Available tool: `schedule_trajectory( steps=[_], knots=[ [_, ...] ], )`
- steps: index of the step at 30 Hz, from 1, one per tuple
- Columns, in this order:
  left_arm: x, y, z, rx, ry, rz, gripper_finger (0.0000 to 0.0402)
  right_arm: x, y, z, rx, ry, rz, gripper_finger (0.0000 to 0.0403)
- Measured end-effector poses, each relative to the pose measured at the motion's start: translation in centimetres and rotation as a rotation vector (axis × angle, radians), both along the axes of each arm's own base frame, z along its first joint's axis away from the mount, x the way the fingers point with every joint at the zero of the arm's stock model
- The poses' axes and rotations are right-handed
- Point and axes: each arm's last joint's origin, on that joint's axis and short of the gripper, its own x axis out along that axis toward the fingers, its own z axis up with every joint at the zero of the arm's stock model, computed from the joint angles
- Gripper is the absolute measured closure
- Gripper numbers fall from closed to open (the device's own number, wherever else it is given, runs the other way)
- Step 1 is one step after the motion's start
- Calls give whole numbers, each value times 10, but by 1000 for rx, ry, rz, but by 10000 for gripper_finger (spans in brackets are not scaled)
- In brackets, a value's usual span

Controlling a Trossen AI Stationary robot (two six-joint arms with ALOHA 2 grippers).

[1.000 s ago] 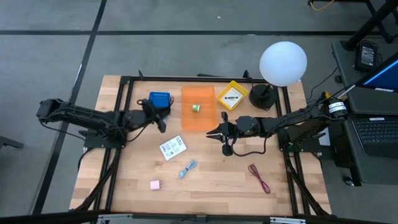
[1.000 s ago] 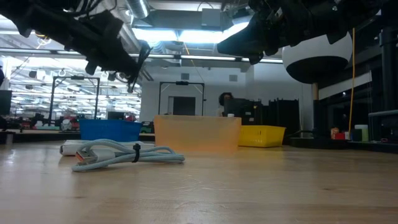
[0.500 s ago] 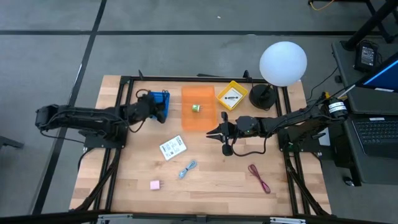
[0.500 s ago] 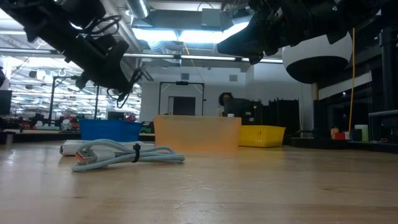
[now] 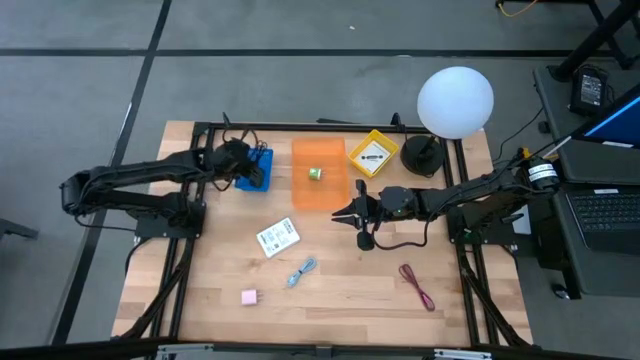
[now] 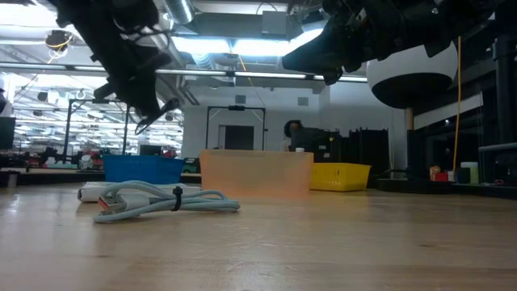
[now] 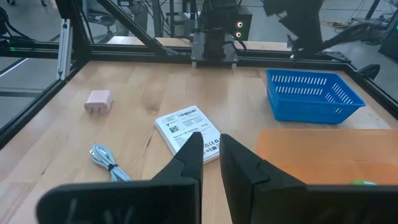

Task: Pick and place items into bin
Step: Put the black USB cable wire into the blue basket

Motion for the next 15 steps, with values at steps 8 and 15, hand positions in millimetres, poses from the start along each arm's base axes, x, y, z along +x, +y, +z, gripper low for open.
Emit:
schedule_trajectory(
  steps=[8,15],
  knots=[
    [14,17,-21,-89,162,-36,366,0,0,0,0,0,0,368],
    [20,27,-38,-130,243,-8,362,0,0,0,-2,0,0,368]
  ],
)
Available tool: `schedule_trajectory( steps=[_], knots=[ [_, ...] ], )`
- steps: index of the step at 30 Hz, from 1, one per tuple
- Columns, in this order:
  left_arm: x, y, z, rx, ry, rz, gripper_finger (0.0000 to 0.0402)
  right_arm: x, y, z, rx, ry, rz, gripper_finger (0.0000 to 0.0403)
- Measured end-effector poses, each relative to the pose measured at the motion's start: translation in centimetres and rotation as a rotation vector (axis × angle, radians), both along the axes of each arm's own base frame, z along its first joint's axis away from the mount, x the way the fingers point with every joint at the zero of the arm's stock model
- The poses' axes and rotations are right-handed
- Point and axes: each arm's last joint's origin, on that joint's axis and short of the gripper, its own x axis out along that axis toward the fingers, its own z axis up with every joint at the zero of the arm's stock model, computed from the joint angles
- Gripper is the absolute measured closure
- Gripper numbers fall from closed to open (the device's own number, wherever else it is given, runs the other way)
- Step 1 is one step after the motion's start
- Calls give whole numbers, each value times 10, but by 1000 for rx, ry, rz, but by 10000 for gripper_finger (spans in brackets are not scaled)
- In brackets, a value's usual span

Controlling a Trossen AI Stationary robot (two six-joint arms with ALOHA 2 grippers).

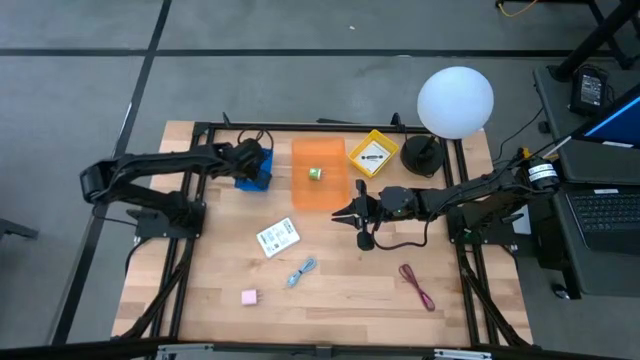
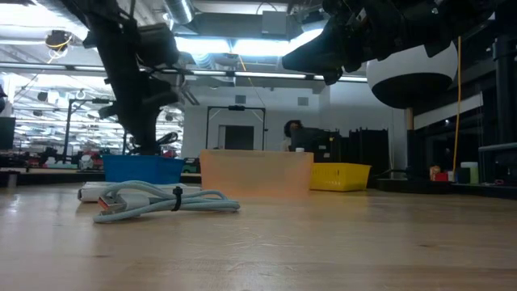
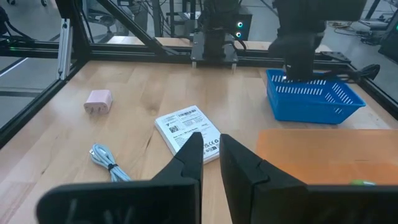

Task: Pick and place items into bin
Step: Put the black USB cable wire into the blue basket

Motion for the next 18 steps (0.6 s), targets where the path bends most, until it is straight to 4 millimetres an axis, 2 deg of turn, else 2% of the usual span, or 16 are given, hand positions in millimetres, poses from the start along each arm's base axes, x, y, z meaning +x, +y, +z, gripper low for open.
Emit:
schedule_trajectory(
  steps=[4,18],
  knots=[
    [1,4,-5,-19,20,10,363,0,0,0,-1,1,0,368],
    [1,5,-7,-17,34,14,325,0,0,-1,-2,13,1,368]
  ],
)
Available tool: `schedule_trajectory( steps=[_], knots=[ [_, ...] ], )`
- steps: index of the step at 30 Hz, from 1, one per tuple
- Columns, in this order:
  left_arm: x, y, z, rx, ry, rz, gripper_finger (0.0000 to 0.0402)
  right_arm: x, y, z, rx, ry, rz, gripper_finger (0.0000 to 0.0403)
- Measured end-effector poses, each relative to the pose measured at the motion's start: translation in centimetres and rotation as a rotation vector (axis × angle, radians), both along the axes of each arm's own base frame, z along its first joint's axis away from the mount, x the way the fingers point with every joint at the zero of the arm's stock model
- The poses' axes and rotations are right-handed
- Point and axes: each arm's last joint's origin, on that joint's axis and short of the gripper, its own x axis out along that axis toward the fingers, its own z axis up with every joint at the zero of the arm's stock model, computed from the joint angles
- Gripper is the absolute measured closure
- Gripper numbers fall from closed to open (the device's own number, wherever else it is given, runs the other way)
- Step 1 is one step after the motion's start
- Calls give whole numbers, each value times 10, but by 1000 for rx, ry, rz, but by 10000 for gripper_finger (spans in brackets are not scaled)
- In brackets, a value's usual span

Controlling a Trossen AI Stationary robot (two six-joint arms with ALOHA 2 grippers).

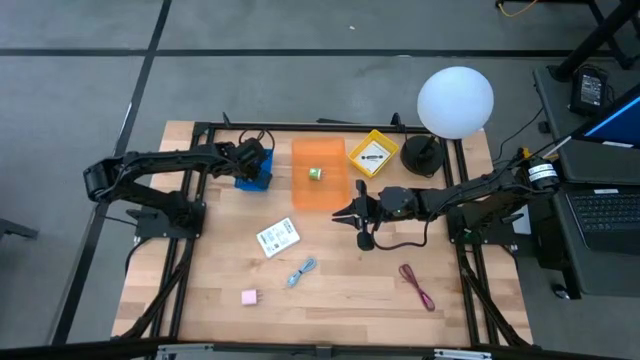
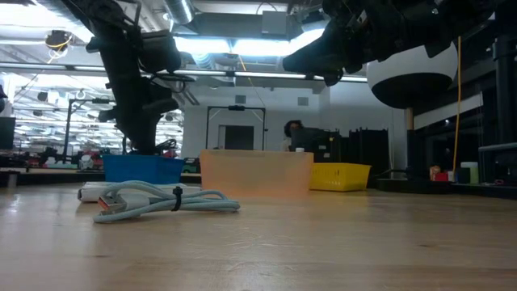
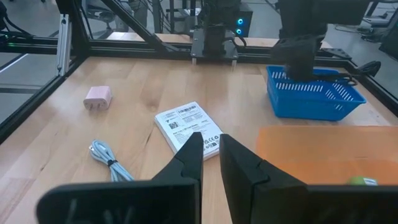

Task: Pick and place items into bin
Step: Put the black USB cable wire into the blue basket, then put the pink USB cable wire into the blue basket

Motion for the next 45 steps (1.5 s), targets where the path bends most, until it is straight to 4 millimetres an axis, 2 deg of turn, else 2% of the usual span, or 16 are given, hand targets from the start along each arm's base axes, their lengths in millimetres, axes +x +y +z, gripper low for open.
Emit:
schedule_trajectory(
  steps=[15,21,26,30,34,37,42,45],
  knots=[
    [-1,-1,3,21,0,-44,291,0,0,-1,-1,6,0,368],
    [3,-10,27,163,-118,-216,300,0,0,-1,-1,7,0,368],
    [6,-22,53,282,-275,-445,310,-1,0,-3,-3,30,0,368],
    [5,-30,62,363,-371,-595,317,-1,0,-3,-3,30,0,368],
    [4,-33,58,460,-426,-643,324,-1,0,-3,-3,30,0,368],
    [5,-35,46,507,-482,-660,332,-1,0,-3,-9,30,0,368],
    [4,-42,26,516,-581,-721,348,-1,0,-4,-1,41,-3,368],
    [5,-48,25,497,-645,-743,365,-3,-1,-8,20,87,-12,368]
  ],
)
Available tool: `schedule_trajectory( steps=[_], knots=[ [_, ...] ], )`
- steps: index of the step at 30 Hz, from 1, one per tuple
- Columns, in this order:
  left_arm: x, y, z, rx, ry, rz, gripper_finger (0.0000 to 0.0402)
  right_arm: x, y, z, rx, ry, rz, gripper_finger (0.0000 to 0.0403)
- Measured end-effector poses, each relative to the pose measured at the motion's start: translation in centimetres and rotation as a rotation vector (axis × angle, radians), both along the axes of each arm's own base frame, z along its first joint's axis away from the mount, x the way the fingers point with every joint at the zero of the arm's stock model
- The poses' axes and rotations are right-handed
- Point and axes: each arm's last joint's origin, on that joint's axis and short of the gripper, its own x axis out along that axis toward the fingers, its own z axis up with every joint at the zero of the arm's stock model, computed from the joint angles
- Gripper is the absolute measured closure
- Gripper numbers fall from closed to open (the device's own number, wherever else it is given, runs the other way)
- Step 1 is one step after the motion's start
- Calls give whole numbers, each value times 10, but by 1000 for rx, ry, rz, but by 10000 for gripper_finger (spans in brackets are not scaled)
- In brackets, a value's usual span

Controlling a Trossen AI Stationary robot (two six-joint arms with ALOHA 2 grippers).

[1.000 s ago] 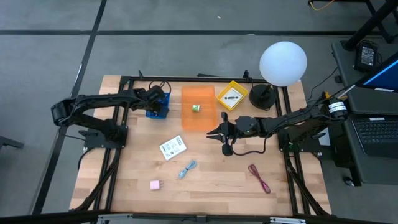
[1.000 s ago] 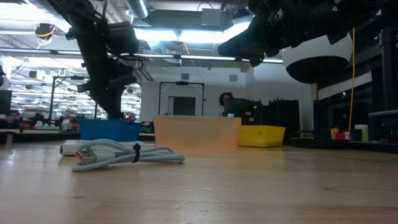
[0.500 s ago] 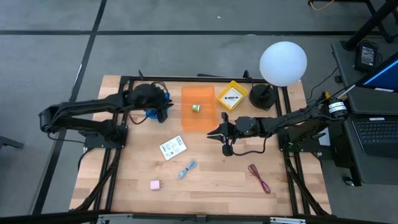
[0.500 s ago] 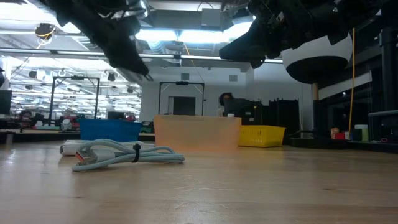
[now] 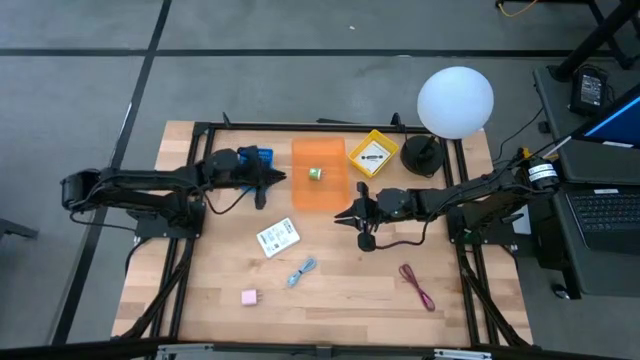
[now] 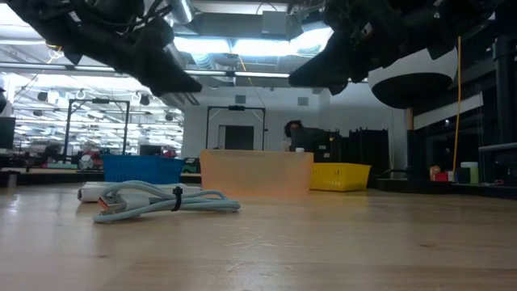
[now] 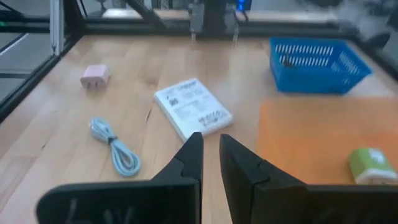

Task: Pick and place items into bin
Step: Put the pink USB cable wire into the blue basket

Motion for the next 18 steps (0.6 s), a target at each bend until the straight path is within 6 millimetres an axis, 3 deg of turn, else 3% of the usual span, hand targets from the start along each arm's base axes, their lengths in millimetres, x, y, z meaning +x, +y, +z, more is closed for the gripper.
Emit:
schedule_trajectory(
  steps=[5,10,15,18],
  knots=[
    [4,-14,5,24,-43,-116,398,0,0,-1,40,13,-17,368],
    [3,-26,10,51,-68,-185,399,-8,-1,6,53,28,-28,368],
    [-1,-33,17,64,-106,-210,399,-24,-5,16,117,73,-195,368],
    [-4,-34,20,71,-124,-204,399,-32,0,22,136,79,-206,368]
  ],
)
